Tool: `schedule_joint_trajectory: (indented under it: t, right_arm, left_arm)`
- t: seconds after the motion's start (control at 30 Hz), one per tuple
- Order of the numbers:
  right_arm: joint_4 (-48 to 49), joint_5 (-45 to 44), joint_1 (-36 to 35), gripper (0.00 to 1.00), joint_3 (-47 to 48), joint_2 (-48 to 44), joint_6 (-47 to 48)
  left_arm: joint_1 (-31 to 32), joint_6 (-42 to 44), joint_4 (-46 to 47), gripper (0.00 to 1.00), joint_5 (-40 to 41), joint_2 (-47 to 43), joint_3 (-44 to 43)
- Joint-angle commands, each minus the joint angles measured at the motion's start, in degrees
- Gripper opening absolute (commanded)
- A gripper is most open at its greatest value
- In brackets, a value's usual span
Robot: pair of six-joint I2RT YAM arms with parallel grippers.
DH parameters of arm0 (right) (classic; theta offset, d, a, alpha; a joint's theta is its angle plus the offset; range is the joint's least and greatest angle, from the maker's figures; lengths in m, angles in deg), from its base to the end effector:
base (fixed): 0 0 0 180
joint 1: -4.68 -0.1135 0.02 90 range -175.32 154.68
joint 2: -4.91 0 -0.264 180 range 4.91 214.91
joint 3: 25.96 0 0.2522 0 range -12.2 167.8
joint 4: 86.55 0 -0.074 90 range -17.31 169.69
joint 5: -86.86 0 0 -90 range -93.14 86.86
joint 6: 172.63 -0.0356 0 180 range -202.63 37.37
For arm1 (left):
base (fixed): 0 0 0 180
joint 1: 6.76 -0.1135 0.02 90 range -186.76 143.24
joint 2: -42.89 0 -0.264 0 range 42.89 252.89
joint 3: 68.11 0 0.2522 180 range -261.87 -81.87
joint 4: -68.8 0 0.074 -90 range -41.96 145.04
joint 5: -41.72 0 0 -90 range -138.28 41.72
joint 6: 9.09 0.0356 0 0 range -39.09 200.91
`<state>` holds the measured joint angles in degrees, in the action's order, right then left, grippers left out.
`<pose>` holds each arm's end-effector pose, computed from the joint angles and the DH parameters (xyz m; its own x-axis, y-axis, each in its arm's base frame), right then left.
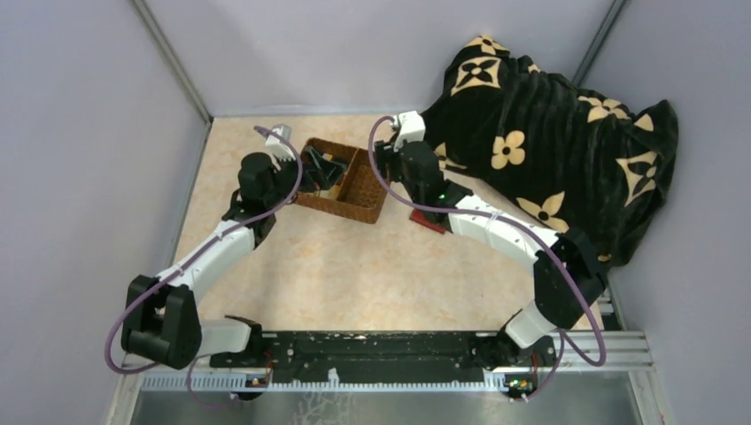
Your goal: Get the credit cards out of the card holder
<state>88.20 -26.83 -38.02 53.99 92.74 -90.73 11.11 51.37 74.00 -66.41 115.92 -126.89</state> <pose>0.2769 0.2361 0.3185 -0.2123 -0.0203 -0.9770 -0.3066 0.9507 0.0469 0.2763 -0.1007 0.2870 -0.4182 -0.3575 -0.8350 0.4344 0.7287 -0.5295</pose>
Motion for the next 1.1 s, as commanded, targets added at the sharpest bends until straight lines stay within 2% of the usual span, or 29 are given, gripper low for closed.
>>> schedule_joint_trajectory:
  t: [0.0,0.1,0.23,0.3,0.53,0.67,0.77,0.9,0.97,1.07]
  right_arm:
    - [3.31,10.64,7.24,0.71,-2.45,-1.88,-2.42]
    - [7.82,20.83,12.75,0.71,-7.3,-4.23,-9.83]
    - [6.53,16.68,13.61,0.78,-8.96,-4.38,-12.38]
    - [4.26,15.61,13.61,0.78,-9.88,-4.27,-13.2]
    - [3.28,13.82,13.59,0.77,-14.75,-4.68,-15.02]
    - [3.96,8.88,13.62,0.76,-17.44,-6.74,-18.67]
    - [7.14,7.9,13.61,0.74,-19.64,-7.76,-19.63]
    - [4.77,7.65,13.61,0.74,-18.76,-7.13,-19.25]
    - [4.71,5.61,13.72,0.73,-19.94,-7.75,-19.05]
    - [6.36,5.3,14.76,0.71,-21.84,-9.34,-19.25]
  left_arm:
    - [0.72,0.84,6.51,0.99,-1.54,3.88,-2.15]
    - [1.21,-2.04,15.54,0.99,-4.22,8.09,-1.97]
    - [2.64,-0.36,6.84,0.99,-1.25,12.0,-8.7]
    - [3.86,-0.83,8.08,0.99,-0.87,11.45,-7.45]
    - [18.56,4.63,2.44,0.99,11.55,10.41,-7.5]
    - [25.03,6.86,1.09,0.96,15.79,14.98,-10.21]
    - [25.64,6.98,0.91,0.96,18.14,17.74,-10.76]
    - [25.44,10.23,-0.32,0.99,25.85,17.86,-11.2]
    - [24.49,11.7,-4.16,0.99,27.71,20.3,-14.73]
    - [23.68,13.94,-11.71,0.99,25.03,25.88,-22.17]
